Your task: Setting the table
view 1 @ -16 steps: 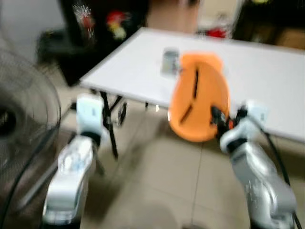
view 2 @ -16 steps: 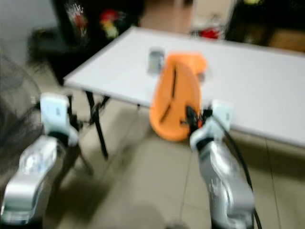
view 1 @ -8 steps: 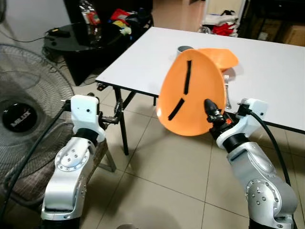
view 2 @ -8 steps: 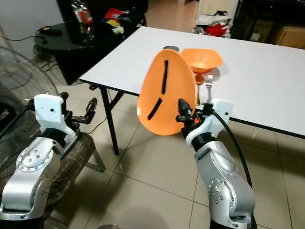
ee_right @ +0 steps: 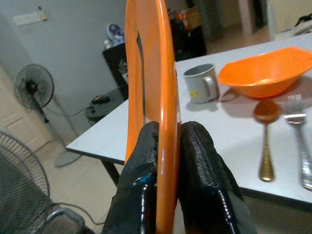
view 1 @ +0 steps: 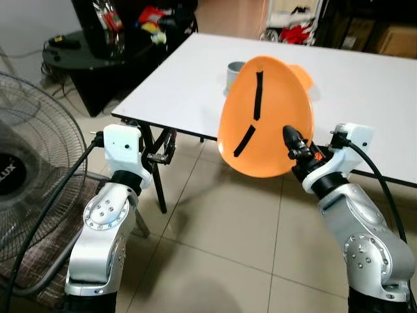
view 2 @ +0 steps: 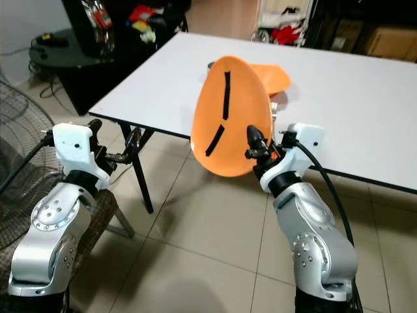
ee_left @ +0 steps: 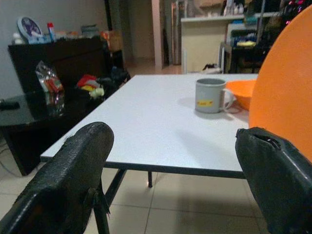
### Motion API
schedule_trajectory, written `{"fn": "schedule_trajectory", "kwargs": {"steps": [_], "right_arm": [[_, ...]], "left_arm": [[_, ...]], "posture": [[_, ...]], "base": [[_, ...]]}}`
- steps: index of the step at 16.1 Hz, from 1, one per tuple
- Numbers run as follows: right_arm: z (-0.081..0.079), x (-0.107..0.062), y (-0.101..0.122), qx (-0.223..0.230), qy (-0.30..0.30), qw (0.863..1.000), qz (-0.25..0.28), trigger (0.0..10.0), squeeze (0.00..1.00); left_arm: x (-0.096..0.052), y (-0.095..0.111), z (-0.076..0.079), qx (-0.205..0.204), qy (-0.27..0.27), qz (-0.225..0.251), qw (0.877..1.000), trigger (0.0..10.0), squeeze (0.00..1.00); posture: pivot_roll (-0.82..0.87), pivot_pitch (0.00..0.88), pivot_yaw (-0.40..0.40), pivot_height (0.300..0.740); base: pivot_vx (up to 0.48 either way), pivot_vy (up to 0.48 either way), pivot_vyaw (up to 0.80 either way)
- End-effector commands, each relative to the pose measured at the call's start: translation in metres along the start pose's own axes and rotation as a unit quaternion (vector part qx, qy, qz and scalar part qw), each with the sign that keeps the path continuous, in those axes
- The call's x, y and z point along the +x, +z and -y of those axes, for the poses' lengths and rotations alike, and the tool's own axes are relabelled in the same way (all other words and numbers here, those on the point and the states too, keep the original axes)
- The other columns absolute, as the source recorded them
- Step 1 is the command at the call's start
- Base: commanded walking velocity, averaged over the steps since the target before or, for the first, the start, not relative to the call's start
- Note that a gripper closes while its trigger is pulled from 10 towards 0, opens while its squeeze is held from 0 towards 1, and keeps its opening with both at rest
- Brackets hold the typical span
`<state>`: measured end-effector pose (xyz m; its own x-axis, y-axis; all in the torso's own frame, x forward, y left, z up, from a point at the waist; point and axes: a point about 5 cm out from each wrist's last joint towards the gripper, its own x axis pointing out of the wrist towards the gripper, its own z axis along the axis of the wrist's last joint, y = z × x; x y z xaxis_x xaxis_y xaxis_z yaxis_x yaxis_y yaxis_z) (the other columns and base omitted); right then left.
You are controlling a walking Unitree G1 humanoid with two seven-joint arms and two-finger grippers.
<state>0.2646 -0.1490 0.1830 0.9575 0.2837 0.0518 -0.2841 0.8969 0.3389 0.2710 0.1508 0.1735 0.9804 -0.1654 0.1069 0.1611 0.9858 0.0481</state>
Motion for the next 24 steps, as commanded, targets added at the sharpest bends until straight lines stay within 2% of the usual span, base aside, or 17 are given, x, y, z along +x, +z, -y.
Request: {"fn": "schedule_trajectory", "kwargs": {"steps": [1,17,24], "right_arm": [[-0.015,-0.001,0.011,-0.004,0.043,0.999,0.029,10.0,0.0],[-0.023,-0.003,0.013,-0.002,0.088,0.995,0.041,10.0,0.0],[-0.028,-0.013,0.018,-0.002,0.09,0.992,0.085,10.0,0.0]], "left_arm": [[0.0,-0.002,-0.003,0.001,0.006,-0.004,1.0,10.0,0.0],[-0.003,-0.001,-0.008,0.004,0.013,0.0,1.0,10.0,0.0],[-0.002,0.003,-0.014,0.008,0.011,0.004,1.0,10.0,0.0]], "posture": [[0.03,0.0,0.038,0.74],[0.05,0.0,0.02,0.74],[0.05,0.0,0.054,0.74]], "base": [[0.322,0.0,0.0],[0.355,0.0,0.0],[0.368,0.0,0.0]]}}
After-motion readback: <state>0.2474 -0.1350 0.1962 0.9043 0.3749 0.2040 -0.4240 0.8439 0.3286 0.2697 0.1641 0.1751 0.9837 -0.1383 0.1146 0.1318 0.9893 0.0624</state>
